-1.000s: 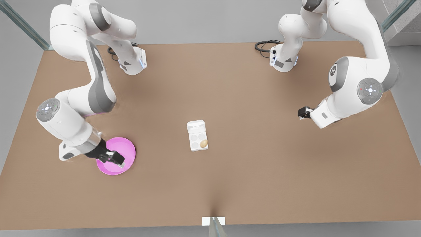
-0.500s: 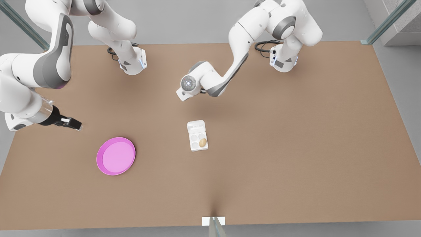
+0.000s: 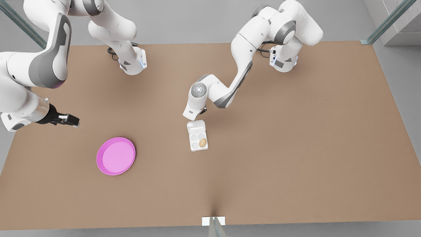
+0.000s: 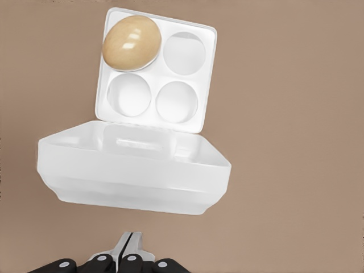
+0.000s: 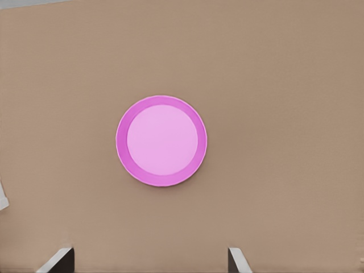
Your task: Pack egg into the box and close the box lid
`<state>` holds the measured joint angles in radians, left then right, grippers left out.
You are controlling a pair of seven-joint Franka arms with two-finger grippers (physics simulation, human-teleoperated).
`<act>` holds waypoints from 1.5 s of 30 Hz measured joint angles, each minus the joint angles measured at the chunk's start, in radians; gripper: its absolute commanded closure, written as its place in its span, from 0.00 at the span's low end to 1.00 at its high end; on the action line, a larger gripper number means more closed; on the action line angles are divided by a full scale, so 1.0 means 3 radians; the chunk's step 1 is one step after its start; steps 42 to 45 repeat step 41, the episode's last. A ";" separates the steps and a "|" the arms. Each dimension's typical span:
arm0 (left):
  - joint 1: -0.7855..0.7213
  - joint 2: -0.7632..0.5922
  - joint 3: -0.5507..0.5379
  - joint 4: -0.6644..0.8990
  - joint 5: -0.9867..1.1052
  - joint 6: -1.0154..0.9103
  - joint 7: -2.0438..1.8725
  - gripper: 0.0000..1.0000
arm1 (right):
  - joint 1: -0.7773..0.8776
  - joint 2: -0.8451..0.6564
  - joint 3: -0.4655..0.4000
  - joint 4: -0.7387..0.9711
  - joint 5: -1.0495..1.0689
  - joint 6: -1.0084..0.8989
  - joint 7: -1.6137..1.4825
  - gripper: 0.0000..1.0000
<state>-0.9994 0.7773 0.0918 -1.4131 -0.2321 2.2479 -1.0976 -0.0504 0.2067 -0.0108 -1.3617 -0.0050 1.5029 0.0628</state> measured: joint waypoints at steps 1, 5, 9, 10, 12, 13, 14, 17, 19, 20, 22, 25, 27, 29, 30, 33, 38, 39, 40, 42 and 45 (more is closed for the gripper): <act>0.0012 0.0002 0.0000 0.0000 0.0014 0.0015 -0.0052 0.79 | 0.0001 0.0000 0.0001 -0.0002 -0.0001 -0.0007 -0.0017 0.00; 0.0076 0.0025 0.0012 0.0008 0.0057 0.0054 -0.0235 0.79 | 0.0018 0.0000 0.0005 0.0001 -0.0004 -0.0027 -0.0073 0.00; 0.0113 0.0041 0.0058 0.0025 0.0091 0.0076 -0.0380 0.79 | 0.0036 0.0000 0.0010 -0.0003 -0.0005 -0.0038 -0.0119 0.00; 0.0116 0.0046 0.0080 0.0031 0.0099 0.0081 -0.0411 0.79 | 0.0036 0.0000 0.0010 -0.0003 -0.0005 -0.0039 -0.0129 0.00; 0.0119 0.0070 0.0121 0.0092 0.0114 0.0087 -0.0469 0.79 | 0.0035 0.0000 0.0011 -0.0006 -0.0005 -0.0042 -0.0147 0.00; 0.0120 0.0076 0.0142 0.0114 0.0119 0.0090 -0.0495 0.79 | 0.0035 0.0000 0.0011 -0.0007 -0.0005 -0.0043 -0.0155 0.00; 0.0120 0.0085 0.0167 0.0142 0.0122 0.0092 -0.0520 0.79 | 0.0035 0.0000 0.0011 -0.0008 -0.0005 -0.0044 -0.0163 0.00; 0.0164 0.0094 0.0194 0.0177 0.0129 0.0095 -0.0588 0.79 | 0.0036 0.0000 0.0010 -0.0008 -0.0006 -0.0046 -0.0184 0.00; 0.0168 0.0088 0.0199 0.0236 0.0129 0.0088 -0.0628 0.79 | 0.0050 0.0000 0.0011 -0.0008 -0.0015 -0.0047 -0.0196 0.00; 0.0168 0.0085 0.0205 0.0257 0.0129 0.0084 -0.0647 0.79 | 0.0055 0.0000 0.0011 -0.0008 -0.0019 -0.0048 -0.0201 0.00; 0.0285 0.0031 0.0321 0.0514 0.0105 -0.0049 -0.0678 0.79 | 0.0057 0.0000 0.0011 -0.0008 -0.0024 -0.0048 -0.0212 0.00; 0.1531 -0.0083 0.0628 0.1126 -0.0156 -0.1001 -0.0320 0.00 | 0.0055 0.0000 0.0011 -0.0002 -0.0028 -0.0054 -0.0226 0.00; 0.1769 -0.0281 0.1258 0.1318 -0.0187 -0.1599 0.0160 0.00 | 0.0050 0.0000 0.0011 -0.0013 -0.0036 -0.0072 -0.0234 0.00; 0.2093 -0.1041 0.0985 0.1241 0.0037 -0.2073 0.0606 0.00 | 0.0057 0.0007 0.0009 0.0005 -0.0052 -0.0157 -0.0241 0.00; 0.2172 -0.1506 0.0718 0.0869 0.0216 -0.2186 0.0811 0.00 | 0.0064 0.0032 0.0008 0.0015 -0.0076 -0.0194 -0.0243 0.00; 0.2233 -0.2061 0.0471 0.0303 0.0535 -0.2386 0.1365 0.00 | 0.0073 0.0091 0.0006 0.0026 -0.0134 -0.0276 -0.0250 0.00; 0.2228 -0.2172 0.0429 0.0208 0.0736 -0.2580 0.2103 0.00 | 0.0051 0.0102 0.0006 0.0028 -0.0178 -0.0346 -0.0263 0.00; 0.2237 -0.2175 0.0428 0.0206 0.0752 -0.2603 0.2227 0.00 | 0.0046 0.0102 0.0005 0.0028 -0.0181 -0.0355 -0.0265 0.00; 0.2245 -0.2177 0.0428 0.0205 0.0764 -0.2623 0.2345 0.00 | 0.0045 0.0102 0.0005 0.0028 -0.0183 -0.0362 -0.0267 0.00; 0.2251 -0.2178 0.0427 0.0204 0.0773 -0.2639 0.2456 0.00 | 0.0044 0.0102 0.0005 0.0030 -0.0186 -0.0368 -0.0269 0.00; 0.2251 -0.2178 0.0427 0.0204 0.0773 -0.2639 0.2456 0.00 | 0.0044 0.0102 0.0005 0.0030 -0.0186 -0.0368 -0.0269 0.00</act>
